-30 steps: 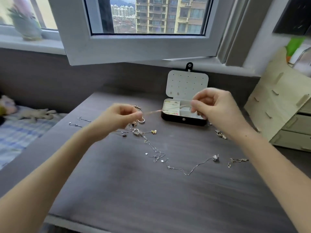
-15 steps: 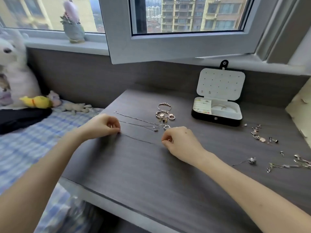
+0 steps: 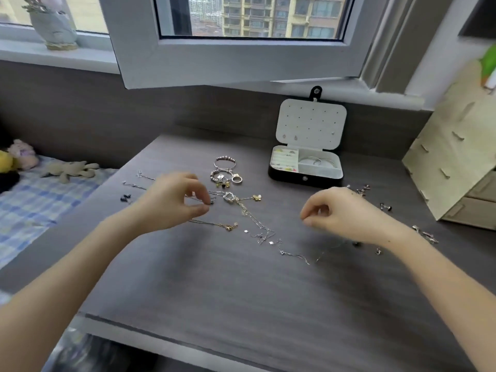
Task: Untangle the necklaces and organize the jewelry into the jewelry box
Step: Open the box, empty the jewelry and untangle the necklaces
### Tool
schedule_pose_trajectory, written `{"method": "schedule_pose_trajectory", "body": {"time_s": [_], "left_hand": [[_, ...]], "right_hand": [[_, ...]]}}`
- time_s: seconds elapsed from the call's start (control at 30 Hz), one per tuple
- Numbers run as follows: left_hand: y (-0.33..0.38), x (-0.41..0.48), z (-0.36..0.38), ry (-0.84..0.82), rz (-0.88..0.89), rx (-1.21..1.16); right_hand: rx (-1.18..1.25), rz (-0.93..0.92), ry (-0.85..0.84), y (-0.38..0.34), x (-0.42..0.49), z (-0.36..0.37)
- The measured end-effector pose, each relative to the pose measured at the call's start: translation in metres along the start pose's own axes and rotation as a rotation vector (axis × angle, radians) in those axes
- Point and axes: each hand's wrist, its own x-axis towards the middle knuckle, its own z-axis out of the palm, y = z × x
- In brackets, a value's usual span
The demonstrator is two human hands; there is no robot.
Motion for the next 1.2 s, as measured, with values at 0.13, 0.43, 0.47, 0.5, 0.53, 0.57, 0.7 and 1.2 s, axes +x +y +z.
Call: {"method": "schedule_pose_trajectory", "body": {"time_s": [0.13,0.43,0.47,0.5,0.53,0.57,0.7,1.2], "left_hand": [[0.041,0.014,0.034,-0.072,0.207,-0.003],[0.085,0.040,0.062,-0.089,0.249,-0.145],[0.087,0.041,0.064,-0.101,0.232,-0.181],[0.090,0.042,0.066,-0.118,0.220,-0.213],[0.093,0.042,0.069,-0.133,0.217,-0.238],[0.096,0.042,0.072,-0.148,0.220,-0.252],[0.110,0.045,0.081,-0.193,0.238,-0.255],[0.144,0.044,0.069,-0.484,0.036,-1.334]], "right_hand": [[-0.194,0.099,-0.049,0.028,-0.025,-0.007],[-0.208,0.114,-0.051,0.051,-0.032,0.003],[-0.196,0.111,-0.047,0.052,-0.032,0.004],[-0.179,0.109,-0.043,0.053,-0.032,0.004],[-0.151,0.109,-0.034,0.054,-0.033,0.004],[-0.120,0.109,-0.030,0.054,-0.034,0.003],[-0.153,0.102,-0.029,0.060,-0.039,0.000],[0.777,-0.060,0.154,0.009,-0.045,-0.052]]}}
